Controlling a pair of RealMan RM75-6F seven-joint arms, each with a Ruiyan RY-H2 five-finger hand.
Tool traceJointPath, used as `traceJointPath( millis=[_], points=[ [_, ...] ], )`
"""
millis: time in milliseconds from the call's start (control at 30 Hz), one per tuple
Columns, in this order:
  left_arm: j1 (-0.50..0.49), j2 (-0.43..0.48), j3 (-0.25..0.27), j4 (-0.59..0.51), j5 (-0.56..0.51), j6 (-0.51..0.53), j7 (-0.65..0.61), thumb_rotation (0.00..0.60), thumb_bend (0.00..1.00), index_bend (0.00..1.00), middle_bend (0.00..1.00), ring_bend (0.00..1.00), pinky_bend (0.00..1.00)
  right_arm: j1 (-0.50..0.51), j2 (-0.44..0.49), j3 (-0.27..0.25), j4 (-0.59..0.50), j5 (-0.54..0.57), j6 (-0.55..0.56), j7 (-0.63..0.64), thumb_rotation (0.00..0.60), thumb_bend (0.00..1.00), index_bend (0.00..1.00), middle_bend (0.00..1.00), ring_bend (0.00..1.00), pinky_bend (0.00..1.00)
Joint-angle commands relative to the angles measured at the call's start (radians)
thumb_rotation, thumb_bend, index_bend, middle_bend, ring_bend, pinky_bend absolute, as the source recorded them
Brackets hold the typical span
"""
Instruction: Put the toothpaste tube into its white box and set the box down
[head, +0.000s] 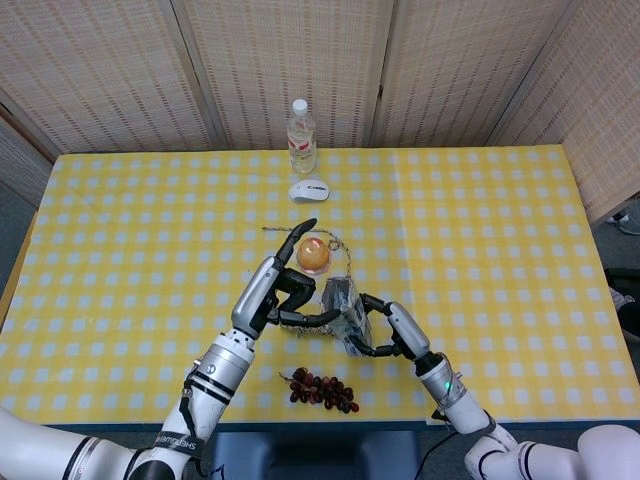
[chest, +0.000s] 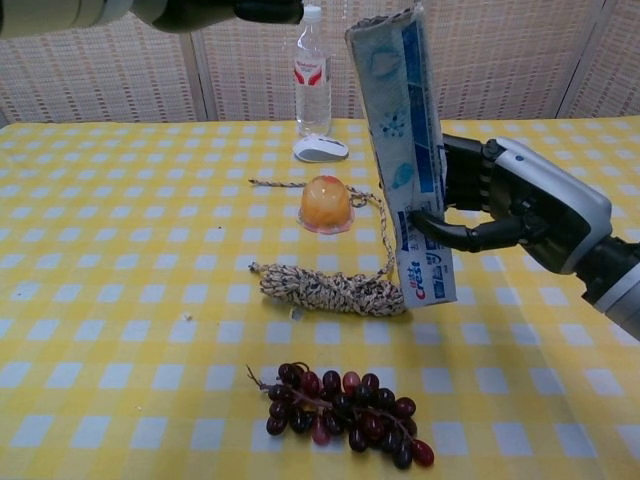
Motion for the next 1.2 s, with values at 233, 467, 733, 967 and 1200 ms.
traceJointPath(
  millis=[233, 467, 733, 967, 1200],
  points=[
    [0.101, 0.205, 0.210, 0.065, 0.304, -0.044, 0.143, 0.600, 0.19, 0.19, 0.41, 0.31, 0.35, -0.006, 0.132, -0.019, -0.070, -0.020, -0.008, -0.171, 0.600, 0.41, 0.39, 0.36, 0.41, 0.47],
    [0.201, 0.391, 0.387, 0.232, 0.546, -0.082, 0.235, 0.600, 0.19, 0.20, 0.26, 0.10, 0.06, -0.015, 0.291, -0.038, -0.174, -0.006, -0.057, -0.365, 0.600, 0.41, 0.39, 0.36, 0.41, 0.47],
    [0.302, 0.375, 0.502, 0.417, 0.758, 0.040, 0.371, 0.600, 0.18, 0.19, 0.19, 0.04, 0.00, -0.041, 0.339, -0.066, -0.150, 0.025, -0.105, -0.489, 0.600, 0.41, 0.39, 0.36, 0.40, 0.47],
    [0.347, 0.388, 0.542, 0.485, 0.772, 0.028, 0.460, 0.600, 0.18, 0.16, 0.16, 0.03, 0.00, -0.055, 0.355, -0.098, -0.050, 0.039, -0.166, -0.558, 0.600, 0.41, 0.39, 0.36, 0.40, 0.47],
    [0.353, 0.397, 0.536, 0.543, 0.757, -0.027, 0.348, 0.600, 0.18, 0.14, 0.14, 0.02, 0.00, -0.059, 0.372, -0.111, -0.011, 0.061, -0.224, -0.607, 0.600, 0.41, 0.39, 0.36, 0.40, 0.47]
  ],
)
